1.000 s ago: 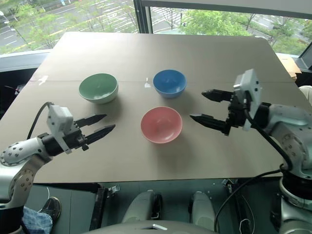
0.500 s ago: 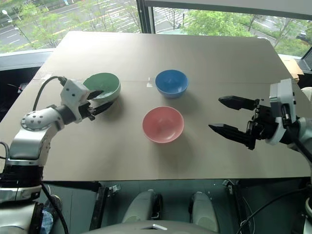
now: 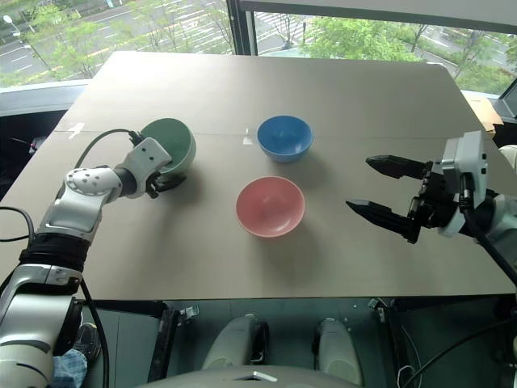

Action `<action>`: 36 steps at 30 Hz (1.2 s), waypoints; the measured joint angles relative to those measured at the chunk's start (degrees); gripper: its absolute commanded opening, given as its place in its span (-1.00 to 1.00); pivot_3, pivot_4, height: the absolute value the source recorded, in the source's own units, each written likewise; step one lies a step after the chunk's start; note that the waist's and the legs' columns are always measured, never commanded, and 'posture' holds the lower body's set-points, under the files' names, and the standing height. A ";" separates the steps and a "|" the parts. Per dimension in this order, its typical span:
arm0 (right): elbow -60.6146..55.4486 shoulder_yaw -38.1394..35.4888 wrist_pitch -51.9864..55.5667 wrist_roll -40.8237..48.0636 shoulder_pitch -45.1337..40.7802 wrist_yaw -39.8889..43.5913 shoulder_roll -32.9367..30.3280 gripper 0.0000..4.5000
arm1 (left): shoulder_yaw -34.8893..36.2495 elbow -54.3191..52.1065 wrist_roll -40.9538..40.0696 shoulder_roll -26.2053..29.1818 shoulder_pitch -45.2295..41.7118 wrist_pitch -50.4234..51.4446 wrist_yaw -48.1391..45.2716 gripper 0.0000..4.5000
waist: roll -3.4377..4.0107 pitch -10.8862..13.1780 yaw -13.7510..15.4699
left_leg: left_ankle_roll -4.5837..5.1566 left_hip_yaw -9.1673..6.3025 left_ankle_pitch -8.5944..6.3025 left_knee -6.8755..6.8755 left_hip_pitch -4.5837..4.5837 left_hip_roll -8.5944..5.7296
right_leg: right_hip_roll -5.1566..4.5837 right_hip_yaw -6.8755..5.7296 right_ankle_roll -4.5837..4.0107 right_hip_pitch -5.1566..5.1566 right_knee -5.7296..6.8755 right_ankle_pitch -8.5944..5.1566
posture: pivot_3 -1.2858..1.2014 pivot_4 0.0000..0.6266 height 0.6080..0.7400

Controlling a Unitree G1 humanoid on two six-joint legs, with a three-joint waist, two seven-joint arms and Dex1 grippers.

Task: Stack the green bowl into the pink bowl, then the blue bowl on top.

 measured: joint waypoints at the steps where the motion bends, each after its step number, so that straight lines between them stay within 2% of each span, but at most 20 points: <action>1: -0.04 -0.13 -0.06 0.08 0.30 -0.12 -0.16 1.00 | -0.22 0.80 0.21 -0.20 -0.63 -0.09 -0.03 -0.01 | 0.00 0.00 0.08 | 0.00 0.00 0.00 0.02 0.00 0.00 | 0.00 -0.01 0.00 0.00 -0.01 0.00 | 0.03 -0.52 1.00; 2: -0.13 -0.40 -0.14 0.34 1.03 -0.50 -0.52 1.00 | -0.86 3.16 0.97 -0.75 -2.42 -0.42 -0.02 -0.11 | -0.01 0.00 0.15 | 0.00 0.00 0.00 0.05 0.00 -0.01 | 0.00 -0.01 0.00 0.00 0.00 0.00 | 0.03 -0.52 1.00; 6: -0.23 -0.54 -0.65 1.01 1.96 -1.64 -1.20 1.00 | -1.37 7.98 2.78 -1.78 -6.63 -3.94 0.06 -0.85 | -0.03 -0.02 -0.05 | 0.01 0.02 0.00 0.13 0.01 0.01 | 0.00 0.02 0.00 0.01 0.01 0.00 | 0.03 -0.52 1.00; 8: -0.49 -0.54 -0.67 1.51 1.98 -2.08 -1.22 1.00 | -1.48 9.24 3.36 -1.83 -8.17 -4.73 -0.26 -0.99 | 0.01 -0.04 0.00 | 0.01 0.02 0.00 0.14 0.05 0.00 | 0.00 0.03 0.00 0.04 0.02 0.00 | 0.03 -0.52 1.00; 16: -0.56 -0.40 -0.89 2.77 1.84 -3.31 -2.22 1.00 | -2.99 12.39 5.64 -2.57 -10.25 -8.34 -2.39 -0.99 | 0.01 -0.05 0.33 | 0.03 -0.02 -0.02 0.26 -0.03 0.00 | -0.01 0.00 0.00 0.04 0.02 0.00 | 0.03 -0.52 1.00; 20: -0.24 0.36 -1.25 2.97 0.89 -3.41 -2.49 1.00 | -4.21 9.98 5.16 -3.10 -10.92 -10.81 -9.46 -0.99 | -0.02 -0.02 0.41 | 0.07 -0.02 -0.04 0.33 -0.11 0.00 | -0.01 0.00 0.00 0.03 0.02 0.01 | 0.03 -0.52 1.00; 23: 0.23 1.66 -1.78 2.96 0.40 -3.44 -2.55 1.00 | -5.48 5.43 3.63 -4.56 -11.04 -13.86 -14.19 -0.99 | -0.05 0.00 0.45 | 0.10 -0.06 -0.06 0.39 -0.22 0.02 | 0.00 -0.04 0.00 0.02 0.03 0.01 | 0.03 -0.52 1.00; 27: 0.66 3.24 -2.32 2.91 -0.47 -3.54 -2.55 1.00 | -6.04 -9.39 -2.53 -7.17 -11.20 -17.63 -22.50 -0.99 | -0.05 0.01 0.22 | 0.23 -0.05 -0.14 0.49 -0.34 0.02 | -0.01 -0.03 0.01 0.00 0.02 0.02 | 0.03 -0.52 1.00; 33: 1.38 3.94 -2.56 2.90 -0.77 -3.99 -2.55 1.00 | -8.82 -23.60 -6.19 -7.01 -9.79 -22.58 -30.09 -0.99 | -0.01 0.02 -0.11 | 0.23 0.03 -0.14 0.48 -0.22 0.04 | 0.02 0.03 0.01 0.02 0.01 0.01 | 0.03 -0.52 1.00; 36: 1.49 4.12 -2.91 2.91 -0.95 -4.16 -2.62 1.00 | -10.64 -27.23 -7.04 -5.87 -8.02 -23.96 -33.92 -0.99 | -0.01 0.02 -0.08 | 0.21 0.05 -0.13 0.53 -0.12 0.07 | 0.07 0.10 0.01 0.05 0.01 0.01 | 0.03 -0.52 1.00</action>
